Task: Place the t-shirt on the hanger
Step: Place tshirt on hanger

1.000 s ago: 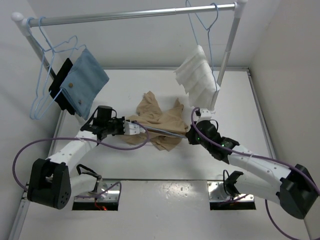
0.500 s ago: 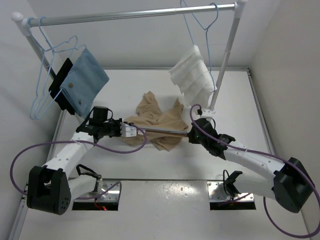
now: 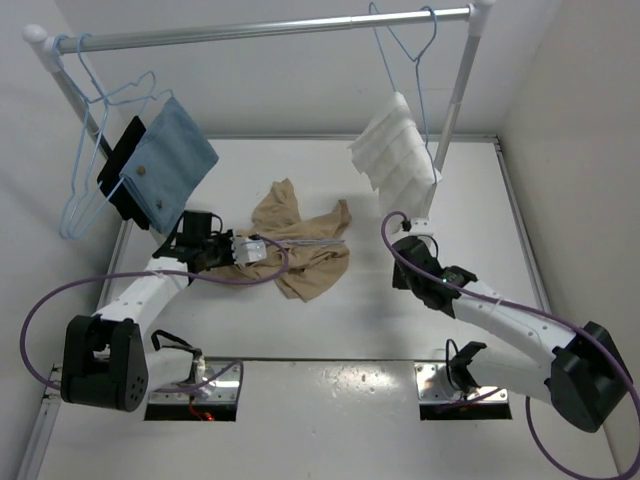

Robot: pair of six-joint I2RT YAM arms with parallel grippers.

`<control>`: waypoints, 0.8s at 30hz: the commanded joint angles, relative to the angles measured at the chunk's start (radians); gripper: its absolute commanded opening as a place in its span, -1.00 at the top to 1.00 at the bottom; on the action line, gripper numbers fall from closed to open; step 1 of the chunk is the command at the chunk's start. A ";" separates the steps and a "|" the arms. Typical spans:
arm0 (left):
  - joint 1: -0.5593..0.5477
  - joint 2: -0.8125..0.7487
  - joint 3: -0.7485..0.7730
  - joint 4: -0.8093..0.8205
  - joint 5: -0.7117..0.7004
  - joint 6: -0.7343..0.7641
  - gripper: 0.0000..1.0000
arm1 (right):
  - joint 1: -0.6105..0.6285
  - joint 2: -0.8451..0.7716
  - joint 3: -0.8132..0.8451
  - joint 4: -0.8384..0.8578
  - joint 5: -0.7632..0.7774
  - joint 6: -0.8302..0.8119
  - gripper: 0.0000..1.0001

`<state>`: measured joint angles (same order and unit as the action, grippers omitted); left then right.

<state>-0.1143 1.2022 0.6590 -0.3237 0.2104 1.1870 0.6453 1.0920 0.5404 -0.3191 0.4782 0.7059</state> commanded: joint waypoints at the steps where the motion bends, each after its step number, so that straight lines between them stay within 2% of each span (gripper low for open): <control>1: 0.007 -0.055 0.016 -0.009 0.053 -0.020 1.00 | 0.019 -0.001 0.027 0.136 -0.164 -0.111 1.00; 3: 0.007 -0.065 0.016 -0.009 0.073 -0.058 1.00 | 0.019 0.026 0.027 0.237 -0.292 -0.163 0.95; 4: 0.007 -0.066 0.016 -0.018 0.073 -0.075 1.00 | 0.019 0.041 0.027 0.271 -0.323 -0.175 0.80; 6: 0.007 -0.066 0.016 -0.028 0.073 -0.130 1.00 | 0.028 0.084 0.065 0.345 -0.361 -0.184 0.42; 7: 0.007 -0.066 0.016 -0.028 0.073 -0.148 1.00 | 0.028 0.112 0.087 0.360 -0.374 -0.184 -0.02; 10: -0.016 -0.076 0.007 -0.051 0.096 -0.211 1.00 | 0.048 0.242 0.209 0.371 -0.362 -0.157 -0.48; 14: -0.025 -0.087 -0.002 -0.061 0.096 -0.280 1.00 | 0.086 0.397 0.376 0.399 -0.342 -0.123 -0.51; 19: -0.035 -0.087 -0.013 -0.061 0.087 -0.322 1.00 | 0.158 0.567 0.493 0.428 -0.368 -0.111 -0.46; 20: -0.035 -0.087 -0.013 -0.061 0.087 -0.322 1.00 | 0.168 0.616 0.532 0.417 -0.383 -0.100 -0.42; 24: -0.035 -0.087 -0.022 -0.061 0.087 -0.351 1.00 | 0.206 0.660 0.556 0.407 -0.382 -0.089 -0.01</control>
<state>-0.1425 1.1370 0.6437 -0.3855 0.2745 0.8909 0.8253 1.7401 1.0584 0.0738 0.1097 0.5915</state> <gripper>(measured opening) 0.093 0.535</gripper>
